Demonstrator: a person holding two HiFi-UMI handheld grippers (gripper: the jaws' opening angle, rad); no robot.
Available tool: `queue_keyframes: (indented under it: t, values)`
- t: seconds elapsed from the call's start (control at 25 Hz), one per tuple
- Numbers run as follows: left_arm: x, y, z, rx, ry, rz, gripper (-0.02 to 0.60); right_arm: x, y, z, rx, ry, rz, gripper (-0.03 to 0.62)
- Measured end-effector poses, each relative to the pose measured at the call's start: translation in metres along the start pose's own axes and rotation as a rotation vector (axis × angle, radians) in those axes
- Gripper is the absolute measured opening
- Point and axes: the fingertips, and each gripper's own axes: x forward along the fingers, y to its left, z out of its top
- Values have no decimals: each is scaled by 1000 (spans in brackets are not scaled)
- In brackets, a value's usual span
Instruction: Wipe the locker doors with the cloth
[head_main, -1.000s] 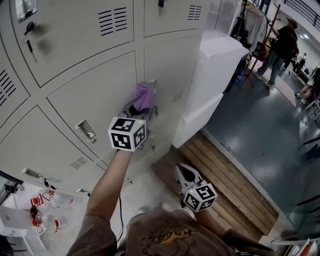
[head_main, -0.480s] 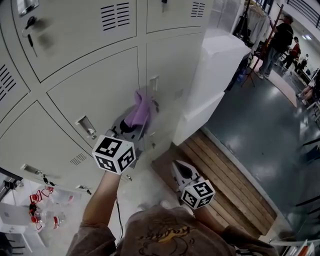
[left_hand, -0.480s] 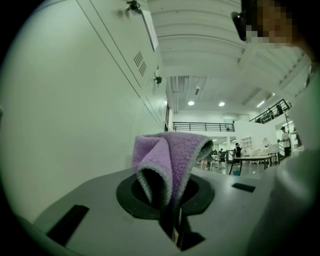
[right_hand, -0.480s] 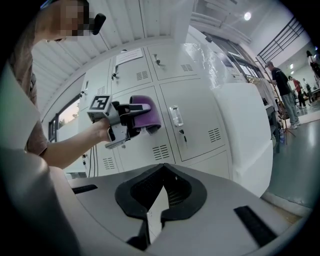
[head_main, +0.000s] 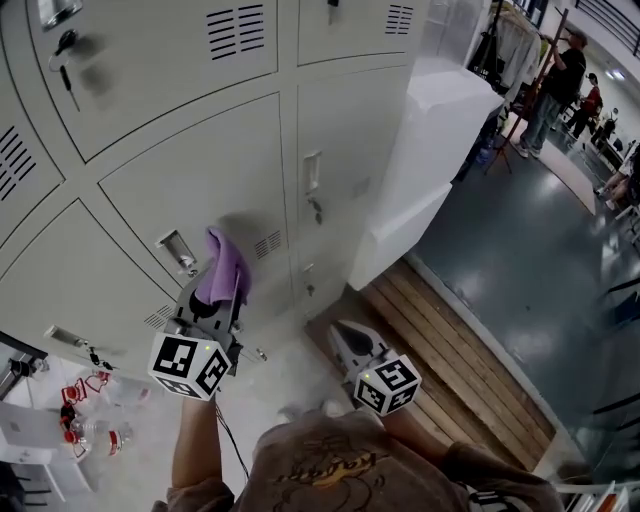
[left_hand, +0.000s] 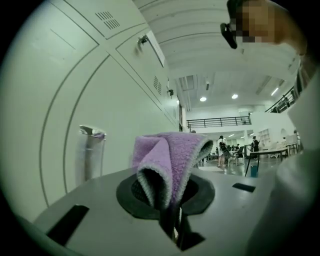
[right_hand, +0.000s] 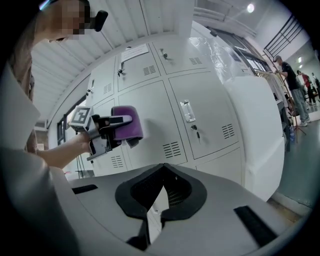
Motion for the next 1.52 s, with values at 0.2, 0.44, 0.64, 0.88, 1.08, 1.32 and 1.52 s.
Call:
queue_keyframes:
  t: [0.2, 0.44, 0.64, 0.88, 1.08, 1.32, 1.52]
  values:
    - [-44, 31, -5, -16, 6, 103, 40, 14, 15, -2, 1, 5, 49, -3]
    - [-86, 64, -17, -26, 29, 221, 40, 27, 27, -5, 0, 14, 89, -3]
    - [-99, 76, -26, -31, 45, 269, 40, 35, 33, -4, 0, 14, 105, -3]
    - [-94, 85, -38, -44, 61, 282, 40, 38, 36, -5, 1, 15, 102, -3]
    - [-82, 90, -46, -26, 77, 277, 40, 36, 31, -5, -2, 16, 83, -3]
    - [-64, 92, -56, -25, 91, 261, 40, 30, 23, -3, -4, 11, 54, -3]
    - [-49, 95, -62, -59, 83, 249, 40, 25, 16, -1, -6, 3, 29, -3]
